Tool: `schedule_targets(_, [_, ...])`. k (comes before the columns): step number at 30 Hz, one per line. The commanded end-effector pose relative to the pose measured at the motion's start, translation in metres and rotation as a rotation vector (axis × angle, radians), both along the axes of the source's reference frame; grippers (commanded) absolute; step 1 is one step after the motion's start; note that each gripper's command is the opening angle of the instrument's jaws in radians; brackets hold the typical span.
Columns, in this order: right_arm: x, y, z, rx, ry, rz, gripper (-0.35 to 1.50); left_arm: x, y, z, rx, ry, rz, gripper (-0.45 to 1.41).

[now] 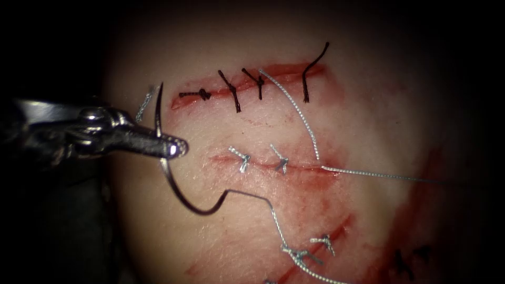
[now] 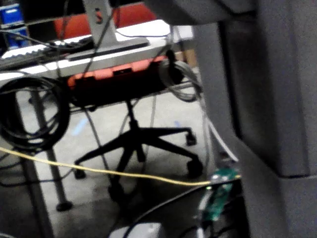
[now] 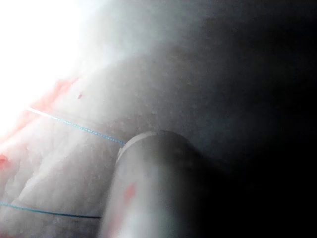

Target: Wound Closure

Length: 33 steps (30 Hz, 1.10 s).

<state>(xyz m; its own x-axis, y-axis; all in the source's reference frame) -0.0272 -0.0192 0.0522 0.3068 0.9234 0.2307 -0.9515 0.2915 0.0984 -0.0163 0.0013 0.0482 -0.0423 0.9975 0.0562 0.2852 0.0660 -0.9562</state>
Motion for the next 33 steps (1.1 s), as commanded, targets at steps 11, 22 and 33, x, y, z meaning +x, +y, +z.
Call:
schedule_targets(11, [-0.0009, -0.0004, 0.0002, 0.010, -0.036, 0.018, -0.35, -0.0005, -0.0001, 0.0005, 0.000, 0.003, 0.002, -0.45])
schedule_targets(22, [-0.0030, -0.0011, -0.0002, 0.041, -0.067, 0.045, -0.35, -0.0005, -0.0001, 0.0005, 0.000, 0.003, 0.002, -0.45])
schedule_targets(33, [-0.0043, -0.0014, -0.0006, 0.052, -0.088, 0.045, -0.35, -0.0005, -0.0001, 0.0005, 0.000, 0.003, 0.002, -0.45])
